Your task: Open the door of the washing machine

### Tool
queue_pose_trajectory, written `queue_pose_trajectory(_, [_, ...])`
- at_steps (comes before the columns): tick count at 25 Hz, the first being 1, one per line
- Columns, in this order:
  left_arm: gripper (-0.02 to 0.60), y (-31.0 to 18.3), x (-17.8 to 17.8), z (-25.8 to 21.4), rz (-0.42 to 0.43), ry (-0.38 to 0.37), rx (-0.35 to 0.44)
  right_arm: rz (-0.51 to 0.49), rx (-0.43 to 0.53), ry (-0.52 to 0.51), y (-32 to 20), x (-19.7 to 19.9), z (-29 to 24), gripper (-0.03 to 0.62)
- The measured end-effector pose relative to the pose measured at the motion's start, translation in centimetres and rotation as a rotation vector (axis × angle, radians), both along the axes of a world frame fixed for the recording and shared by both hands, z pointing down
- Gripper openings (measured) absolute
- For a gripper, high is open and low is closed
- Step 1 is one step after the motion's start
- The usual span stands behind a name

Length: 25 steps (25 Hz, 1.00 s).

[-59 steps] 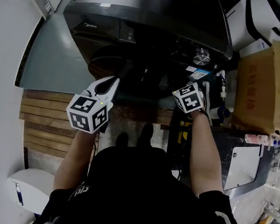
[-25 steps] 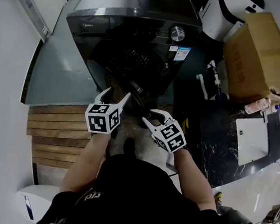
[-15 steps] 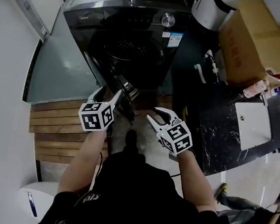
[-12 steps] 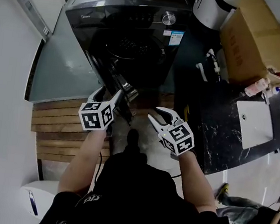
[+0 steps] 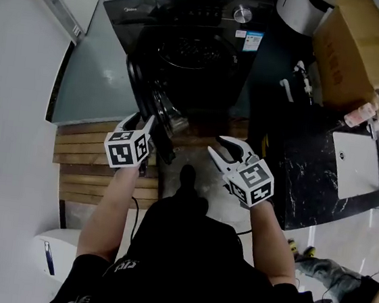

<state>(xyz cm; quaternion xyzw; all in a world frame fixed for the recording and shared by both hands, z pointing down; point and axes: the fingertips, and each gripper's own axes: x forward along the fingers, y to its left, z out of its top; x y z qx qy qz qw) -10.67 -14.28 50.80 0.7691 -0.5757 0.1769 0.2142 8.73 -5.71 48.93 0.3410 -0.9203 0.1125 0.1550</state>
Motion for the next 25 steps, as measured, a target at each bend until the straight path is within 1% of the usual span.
queue_pose_trajectory(2, [0.196, 0.3, -0.8, 0.1, 0.005, -0.013, -0.011, -0.009, 0.005, -0.012, -0.1, -0.3, -0.6, 0.114])
queue_pose_trajectory(6, [0.196, 1.2, -3.3, 0.3, -0.036, 0.011, -0.028, -0.036, 0.028, -0.03, -0.5, -1.6, -1.9, 0.114])
queue_pose_trajectory(11, [0.189, 2.3, -6.7, 0.4, -0.088, -0.021, -0.038, -0.056, 0.042, -0.047, -1.6, -3.1, -2.8, 0.11])
queue_pose_trajectory(22, [0.176, 3.3, -14.7, 0.6, -0.163, -0.037, -0.057, -0.066, 0.048, -0.012, -4.2, -5.3, -3.6, 0.094])
queue_pose_trajectory(25, [0.161, 3.2, -16.7, 0.6, -0.201, -0.022, -0.053, -0.075, 0.048, -0.001, -4.9, -6.0, -3.6, 0.091])
